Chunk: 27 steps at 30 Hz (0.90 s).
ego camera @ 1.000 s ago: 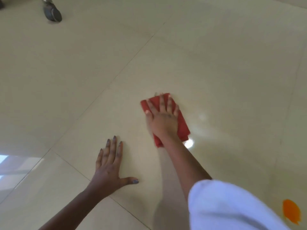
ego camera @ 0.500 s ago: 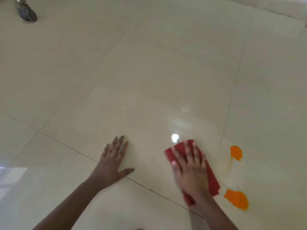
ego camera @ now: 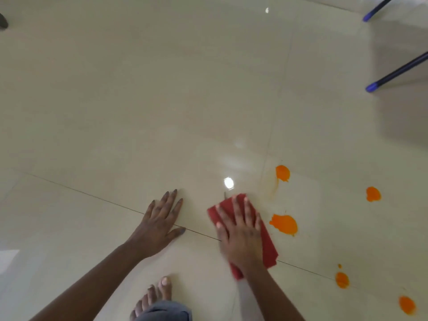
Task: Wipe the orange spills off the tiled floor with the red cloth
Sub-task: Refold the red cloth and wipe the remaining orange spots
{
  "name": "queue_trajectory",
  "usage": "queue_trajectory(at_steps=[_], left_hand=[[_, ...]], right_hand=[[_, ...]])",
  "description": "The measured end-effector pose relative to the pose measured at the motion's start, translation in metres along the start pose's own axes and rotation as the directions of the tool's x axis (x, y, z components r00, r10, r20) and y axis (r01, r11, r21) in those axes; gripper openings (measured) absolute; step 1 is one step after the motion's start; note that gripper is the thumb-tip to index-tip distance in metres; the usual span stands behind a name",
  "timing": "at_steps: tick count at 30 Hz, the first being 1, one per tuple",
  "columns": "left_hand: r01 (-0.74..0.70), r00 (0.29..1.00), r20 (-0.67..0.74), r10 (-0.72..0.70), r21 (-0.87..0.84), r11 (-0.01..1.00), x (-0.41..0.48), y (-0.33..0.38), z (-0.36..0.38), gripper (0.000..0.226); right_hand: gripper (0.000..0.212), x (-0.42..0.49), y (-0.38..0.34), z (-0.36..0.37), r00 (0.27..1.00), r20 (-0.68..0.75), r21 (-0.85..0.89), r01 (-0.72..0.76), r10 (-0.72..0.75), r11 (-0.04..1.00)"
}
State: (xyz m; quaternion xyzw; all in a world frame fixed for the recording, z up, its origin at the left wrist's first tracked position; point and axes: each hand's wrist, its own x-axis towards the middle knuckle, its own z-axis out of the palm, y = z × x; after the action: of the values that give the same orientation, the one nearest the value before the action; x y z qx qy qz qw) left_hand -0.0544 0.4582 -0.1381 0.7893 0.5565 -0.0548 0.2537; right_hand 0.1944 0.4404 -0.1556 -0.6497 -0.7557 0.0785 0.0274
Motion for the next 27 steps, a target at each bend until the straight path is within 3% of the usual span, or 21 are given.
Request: queue_trajectory(at_steps=[3, 8, 13, 17, 22, 24, 27], left_hand=[[-0.005, 0.999, 0.035, 0.006, -0.016, 1.000, 0.013, 0.019, 0.005, 0.097], [-0.076, 0.997, 0.005, 0.075, 0.025, 0.997, 0.044, 0.039, 0.005, 0.093], [-0.256, 0.966, -0.013, 0.260, 0.130, 0.958, 0.085, 0.069, 0.007, 0.076], [-0.358, 0.929, -0.008, 0.369, 0.227, 0.906, 0.109, 0.091, 0.008, 0.076], [-0.317, 0.944, -0.026, 0.328, 0.196, 0.928, 0.129, 0.098, 0.000, 0.085], [-0.303, 0.948, -0.031, 0.315, 0.200, 0.932, 0.133, 0.096, -0.004, 0.088], [-0.318, 0.943, -0.033, 0.332, 0.215, 0.923, 0.142, 0.093, -0.012, 0.089]], right_hand=[[0.051, 0.058, 0.017, -0.006, 0.981, -0.028, -0.017, -0.194, 0.194, 0.981], [0.052, -0.015, -0.007, -0.001, 1.000, 0.015, -0.012, -0.006, 0.006, 1.000], [0.051, -0.028, 0.093, -0.005, 0.942, -0.068, -0.029, -0.331, 0.328, 0.943], [0.052, 0.042, 0.122, -0.014, 0.901, -0.021, -0.020, -0.433, 0.432, 0.901], [0.055, -0.033, 0.076, -0.005, 0.962, -0.020, -0.037, -0.274, 0.273, 0.961], [0.054, -0.052, 0.101, -0.007, 0.943, -0.022, -0.034, -0.333, 0.332, 0.942], [0.051, -0.006, 0.148, -0.016, 0.875, -0.057, -0.032, -0.483, 0.481, 0.875]])
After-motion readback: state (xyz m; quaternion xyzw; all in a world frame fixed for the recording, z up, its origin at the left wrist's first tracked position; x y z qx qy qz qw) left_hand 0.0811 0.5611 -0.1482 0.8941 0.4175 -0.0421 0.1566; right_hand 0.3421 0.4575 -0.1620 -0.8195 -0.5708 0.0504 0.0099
